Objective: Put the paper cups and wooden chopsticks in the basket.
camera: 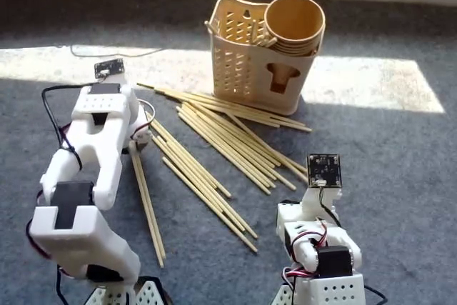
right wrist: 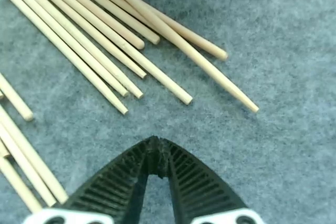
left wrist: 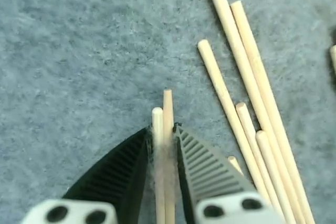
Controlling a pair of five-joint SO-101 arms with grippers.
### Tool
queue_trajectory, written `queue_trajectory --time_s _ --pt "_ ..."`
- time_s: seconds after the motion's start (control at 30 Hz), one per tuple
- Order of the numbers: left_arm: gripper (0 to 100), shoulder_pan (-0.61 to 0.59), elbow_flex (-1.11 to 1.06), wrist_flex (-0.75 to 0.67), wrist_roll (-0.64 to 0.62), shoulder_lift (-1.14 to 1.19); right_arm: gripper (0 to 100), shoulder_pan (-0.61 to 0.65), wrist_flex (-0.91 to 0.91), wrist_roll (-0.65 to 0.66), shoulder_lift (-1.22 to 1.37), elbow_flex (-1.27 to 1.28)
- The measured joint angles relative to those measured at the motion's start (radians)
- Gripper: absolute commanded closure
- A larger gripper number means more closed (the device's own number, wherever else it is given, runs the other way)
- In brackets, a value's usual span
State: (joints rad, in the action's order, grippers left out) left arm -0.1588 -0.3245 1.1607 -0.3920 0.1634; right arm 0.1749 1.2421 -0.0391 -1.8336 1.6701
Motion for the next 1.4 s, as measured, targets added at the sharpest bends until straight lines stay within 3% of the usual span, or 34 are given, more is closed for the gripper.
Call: queue_trajectory --time_s 1.0,1.4 --pt "99 -0.003 0.000 0.011 0.002 -0.575 99.4 0.000 0.000 0.000 0.000 0.000" --pt "99 0.068 0.000 -0.048 0.002 -0.833 99.4 0.000 0.000 0.000 0.000 0.000"
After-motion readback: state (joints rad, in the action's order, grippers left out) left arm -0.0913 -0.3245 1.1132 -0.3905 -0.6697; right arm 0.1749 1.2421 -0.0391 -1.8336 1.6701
